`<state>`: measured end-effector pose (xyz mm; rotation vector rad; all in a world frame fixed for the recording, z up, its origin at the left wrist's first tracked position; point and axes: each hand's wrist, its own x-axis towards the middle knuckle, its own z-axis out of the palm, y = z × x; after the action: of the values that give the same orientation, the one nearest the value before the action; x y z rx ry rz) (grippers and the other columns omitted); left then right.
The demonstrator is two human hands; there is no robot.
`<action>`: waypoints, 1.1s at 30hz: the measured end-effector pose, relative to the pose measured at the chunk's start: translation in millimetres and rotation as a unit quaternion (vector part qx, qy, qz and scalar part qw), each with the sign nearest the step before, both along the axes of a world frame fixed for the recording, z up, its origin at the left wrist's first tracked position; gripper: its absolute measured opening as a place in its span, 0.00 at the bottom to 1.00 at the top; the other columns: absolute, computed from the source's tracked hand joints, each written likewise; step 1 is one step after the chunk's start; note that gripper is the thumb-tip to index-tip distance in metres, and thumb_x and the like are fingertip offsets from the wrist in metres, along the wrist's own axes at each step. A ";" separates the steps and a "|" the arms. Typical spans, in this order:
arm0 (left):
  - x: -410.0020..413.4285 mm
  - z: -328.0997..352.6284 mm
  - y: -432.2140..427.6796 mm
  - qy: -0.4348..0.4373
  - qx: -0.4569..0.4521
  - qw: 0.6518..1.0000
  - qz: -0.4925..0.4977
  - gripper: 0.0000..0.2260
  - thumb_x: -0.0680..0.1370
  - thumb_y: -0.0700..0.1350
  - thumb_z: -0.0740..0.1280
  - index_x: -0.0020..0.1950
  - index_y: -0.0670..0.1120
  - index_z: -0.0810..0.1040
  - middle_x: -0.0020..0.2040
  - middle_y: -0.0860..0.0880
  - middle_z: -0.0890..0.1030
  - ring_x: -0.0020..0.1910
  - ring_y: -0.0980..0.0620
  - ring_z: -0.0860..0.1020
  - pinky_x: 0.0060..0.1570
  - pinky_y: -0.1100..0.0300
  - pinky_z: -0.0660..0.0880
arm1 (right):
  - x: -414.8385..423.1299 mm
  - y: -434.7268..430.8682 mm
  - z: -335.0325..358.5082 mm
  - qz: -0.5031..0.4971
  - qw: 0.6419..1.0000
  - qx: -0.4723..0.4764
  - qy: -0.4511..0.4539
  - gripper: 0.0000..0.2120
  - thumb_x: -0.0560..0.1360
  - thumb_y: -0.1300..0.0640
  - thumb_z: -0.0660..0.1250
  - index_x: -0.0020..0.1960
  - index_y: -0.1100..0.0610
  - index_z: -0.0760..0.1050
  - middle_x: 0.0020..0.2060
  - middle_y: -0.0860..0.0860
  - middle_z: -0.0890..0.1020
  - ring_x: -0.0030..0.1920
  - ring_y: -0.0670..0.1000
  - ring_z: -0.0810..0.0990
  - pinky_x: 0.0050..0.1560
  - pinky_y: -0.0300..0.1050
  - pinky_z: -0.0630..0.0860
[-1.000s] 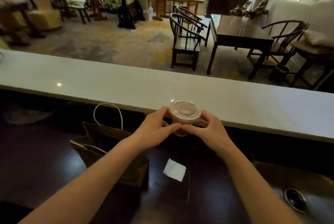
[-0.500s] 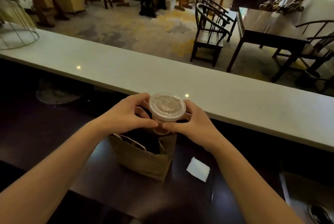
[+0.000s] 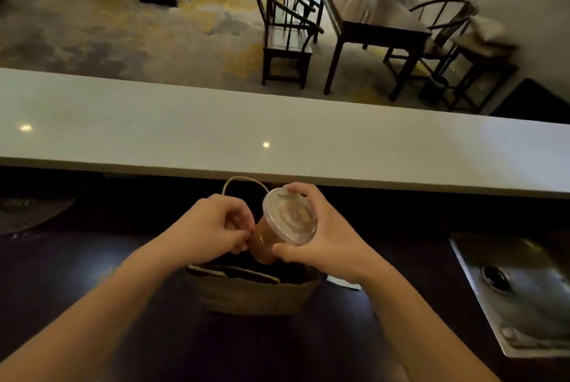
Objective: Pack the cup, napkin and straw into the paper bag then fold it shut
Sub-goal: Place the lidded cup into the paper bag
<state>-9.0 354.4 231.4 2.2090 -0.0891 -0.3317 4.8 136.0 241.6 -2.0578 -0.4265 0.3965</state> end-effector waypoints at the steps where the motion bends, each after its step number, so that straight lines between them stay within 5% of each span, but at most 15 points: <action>1: 0.6 -4.6 0.5 -0.009 0.067 0.998 -0.007 0.12 0.72 0.37 0.71 0.36 0.55 0.79 0.33 0.51 0.83 0.34 0.55 0.82 0.37 0.64 0.77 | -4.0 4.4 -5.7 -0.008 1.000 0.002 0.005 0.39 0.63 0.52 0.80 0.67 0.40 0.64 0.60 0.40 0.75 0.58 0.40 0.76 0.55 0.33 0.74; 6: 6.4 -10.7 -12.0 -0.034 0.294 0.951 -0.089 0.12 0.73 0.40 0.66 0.33 0.54 0.71 0.36 0.54 0.78 0.37 0.54 0.78 0.37 0.59 0.73 | -12.4 19.2 -26.7 -0.010 1.000 -0.022 0.000 0.40 0.63 0.50 0.79 0.68 0.40 0.62 0.60 0.41 0.74 0.59 0.41 0.76 0.54 0.34 0.75; 9: 7.5 -7.6 -15.0 -0.064 0.378 0.913 -0.138 0.03 0.74 0.47 0.68 0.44 0.50 0.75 0.47 0.50 0.80 0.49 0.48 0.80 0.46 0.53 0.76 | -13.2 16.6 -22.9 0.000 0.998 -0.057 -0.017 0.41 0.63 0.50 0.79 0.69 0.40 0.61 0.61 0.40 0.72 0.60 0.40 0.74 0.56 0.35 0.75; 14: 7.0 -23.6 -12.5 -0.066 0.454 0.859 -0.227 0.22 0.69 0.62 0.68 0.60 0.54 0.77 0.65 0.50 0.75 0.63 0.46 0.72 0.58 0.50 0.72 | -5.4 1.7 -15.7 -0.025 0.996 -0.080 -0.028 0.40 0.62 0.46 0.79 0.68 0.42 0.62 0.61 0.40 0.73 0.59 0.41 0.75 0.58 0.36 0.74; 17: 3.5 -34.8 -13.4 -0.026 0.472 0.848 -0.238 0.33 0.68 0.66 0.69 0.70 0.54 0.70 0.79 0.45 0.58 0.75 0.40 0.59 0.70 0.45 0.63 | -1.1 -10.2 -13.3 -0.044 0.996 -0.083 -0.006 0.38 0.62 0.45 0.79 0.67 0.43 0.63 0.59 0.40 0.74 0.57 0.39 0.76 0.55 0.33 0.74; 20: 0.5 -39.3 -14.0 -0.006 0.481 0.843 -0.241 0.45 0.63 0.72 0.68 0.75 0.54 0.63 0.80 0.44 0.47 0.78 0.37 0.50 0.75 0.43 0.53 | 0.3 -18.3 -10.9 -0.037 0.994 -0.106 -0.007 0.37 0.63 0.47 0.79 0.67 0.44 0.64 0.57 0.38 0.74 0.54 0.37 0.76 0.50 0.30 0.72; 25: -2.8 -40.1 -16.1 -0.003 0.490 0.838 -0.239 0.50 0.61 0.75 0.66 0.76 0.51 0.61 0.80 0.43 0.45 0.78 0.36 0.48 0.76 0.43 0.50 | 1.4 -15.8 -5.9 0.034 0.983 -0.180 -0.025 0.36 0.63 0.50 0.77 0.66 0.46 0.64 0.56 0.42 0.72 0.53 0.43 0.76 0.47 0.33 0.74; 29: -4.9 -41.7 -18.2 -0.001 0.491 0.838 -0.237 0.53 0.58 0.77 0.66 0.76 0.50 0.63 0.80 0.41 0.46 0.77 0.35 0.48 0.75 0.43 0.51 | 3.4 0.7 -0.2 0.139 0.944 -0.295 -0.061 0.41 0.62 0.45 0.76 0.70 0.48 0.61 0.59 0.46 0.69 0.54 0.48 0.75 0.53 0.45 0.79; 33: -4.9 -39.6 -21.4 0.002 0.492 0.837 -0.239 0.49 0.58 0.76 0.68 0.72 0.50 0.68 0.80 0.41 0.46 0.77 0.34 0.49 0.75 0.42 0.52 | 17.2 25.4 -5.0 0.223 0.856 -0.454 -0.109 0.40 0.63 0.40 0.74 0.69 0.51 0.61 0.58 0.51 0.70 0.52 0.55 0.76 0.44 0.49 0.78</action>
<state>-13.9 333.0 191.8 3.1978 -0.5918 -0.7919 22.0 161.4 236.6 -2.9367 -1.0106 0.7482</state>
